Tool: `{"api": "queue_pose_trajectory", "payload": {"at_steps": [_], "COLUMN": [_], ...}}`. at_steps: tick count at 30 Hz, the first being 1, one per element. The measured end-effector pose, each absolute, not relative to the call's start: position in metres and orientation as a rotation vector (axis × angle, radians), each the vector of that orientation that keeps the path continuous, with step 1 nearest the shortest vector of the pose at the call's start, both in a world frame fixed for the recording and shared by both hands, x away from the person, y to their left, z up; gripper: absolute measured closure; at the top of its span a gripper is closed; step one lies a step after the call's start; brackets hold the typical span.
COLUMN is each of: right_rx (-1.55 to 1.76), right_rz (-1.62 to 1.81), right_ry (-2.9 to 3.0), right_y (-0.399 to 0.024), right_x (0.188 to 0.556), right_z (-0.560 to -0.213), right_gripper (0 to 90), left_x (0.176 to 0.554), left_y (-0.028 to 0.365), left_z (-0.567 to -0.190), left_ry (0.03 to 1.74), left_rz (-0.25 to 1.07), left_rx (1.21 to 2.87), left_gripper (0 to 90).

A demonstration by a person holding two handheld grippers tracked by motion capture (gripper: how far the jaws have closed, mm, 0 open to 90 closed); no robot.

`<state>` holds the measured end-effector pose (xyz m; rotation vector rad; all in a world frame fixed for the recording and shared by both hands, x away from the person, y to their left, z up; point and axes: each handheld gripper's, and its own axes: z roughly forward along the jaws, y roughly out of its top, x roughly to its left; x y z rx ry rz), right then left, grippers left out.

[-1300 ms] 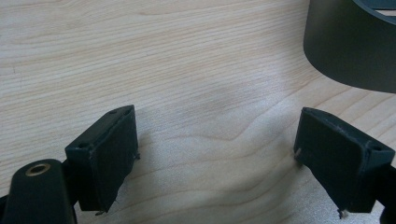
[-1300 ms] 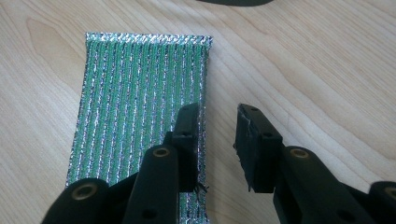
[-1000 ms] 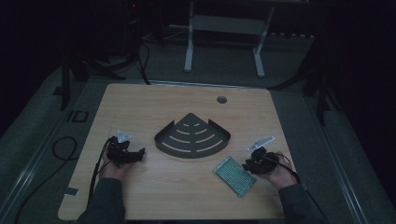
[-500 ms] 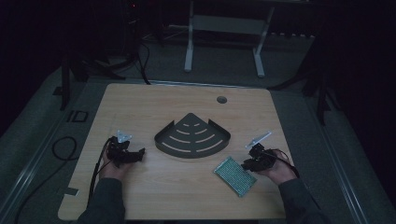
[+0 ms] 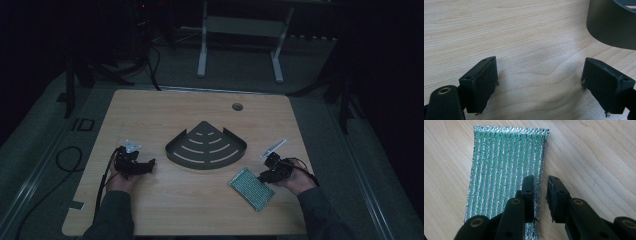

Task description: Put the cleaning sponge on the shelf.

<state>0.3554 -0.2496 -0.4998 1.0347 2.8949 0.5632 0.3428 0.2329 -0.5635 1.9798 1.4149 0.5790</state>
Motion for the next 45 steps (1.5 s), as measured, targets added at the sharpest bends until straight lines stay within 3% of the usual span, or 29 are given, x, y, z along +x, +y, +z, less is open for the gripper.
{"api": "queue_pose_trajectory", "payload": {"at_steps": [35, 45], "right_rx": [1.146, 1.193], "right_rz": [0.573, 0.599], "right_ry": [2.943, 2.969], "right_y": [-0.246, -0.247], "right_x": [0.368, 0.371], "right_z": [-0.512, -0.515], "right_gripper": [73.5, 78.8], "left_x": [0.343, 0.343], "left_y": [0.233, 0.233], "left_z": [-0.564, -0.564], "left_ry": [1.415, 1.414], "left_rz": [0.580, 0.580], "left_rx": [1.979, 1.979], "left_gripper": [13.9, 13.9]}}
